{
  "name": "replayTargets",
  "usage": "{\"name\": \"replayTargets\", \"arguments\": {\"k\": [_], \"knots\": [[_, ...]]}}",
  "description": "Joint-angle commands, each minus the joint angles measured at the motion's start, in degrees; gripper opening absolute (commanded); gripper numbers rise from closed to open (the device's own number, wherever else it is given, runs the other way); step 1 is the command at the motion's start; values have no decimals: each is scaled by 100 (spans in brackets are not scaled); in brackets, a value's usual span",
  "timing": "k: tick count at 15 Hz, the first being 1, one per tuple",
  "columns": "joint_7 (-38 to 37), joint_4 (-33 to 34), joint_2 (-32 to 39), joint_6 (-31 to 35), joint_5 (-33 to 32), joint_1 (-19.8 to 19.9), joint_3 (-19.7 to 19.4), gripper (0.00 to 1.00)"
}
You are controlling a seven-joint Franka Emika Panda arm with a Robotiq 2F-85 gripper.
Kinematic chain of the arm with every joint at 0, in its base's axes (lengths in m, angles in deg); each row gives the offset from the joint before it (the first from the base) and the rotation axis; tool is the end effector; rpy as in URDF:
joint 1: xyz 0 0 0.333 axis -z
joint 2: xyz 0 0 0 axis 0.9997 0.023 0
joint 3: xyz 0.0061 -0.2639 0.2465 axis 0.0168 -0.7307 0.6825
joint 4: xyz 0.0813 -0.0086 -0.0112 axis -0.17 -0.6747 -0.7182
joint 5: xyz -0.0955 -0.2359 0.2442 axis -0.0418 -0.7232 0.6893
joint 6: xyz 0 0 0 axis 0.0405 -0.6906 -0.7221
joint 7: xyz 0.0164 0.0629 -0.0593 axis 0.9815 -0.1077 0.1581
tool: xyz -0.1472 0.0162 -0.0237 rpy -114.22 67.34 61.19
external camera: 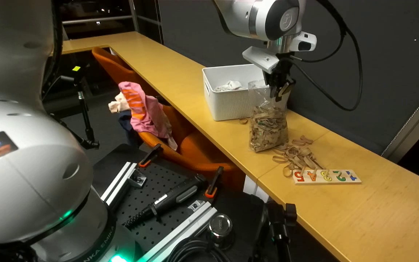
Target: Remove some of the rubber bands from the plastic bag and put them on the table
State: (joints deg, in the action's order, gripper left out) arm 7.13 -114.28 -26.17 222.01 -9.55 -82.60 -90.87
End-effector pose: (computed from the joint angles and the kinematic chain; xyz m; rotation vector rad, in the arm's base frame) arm 0.5996 -0.1801 0.3442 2.9311 -0.9936 0.2495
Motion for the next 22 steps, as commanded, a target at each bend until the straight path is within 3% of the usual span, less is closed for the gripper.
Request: {"name": "replayTargets", "arguments": {"k": [1, 22], "knots": [[-76, 158, -18, -153, -149, -77, -2, 1], [232, 1610, 556, -627, 25, -51, 220, 0]]}}
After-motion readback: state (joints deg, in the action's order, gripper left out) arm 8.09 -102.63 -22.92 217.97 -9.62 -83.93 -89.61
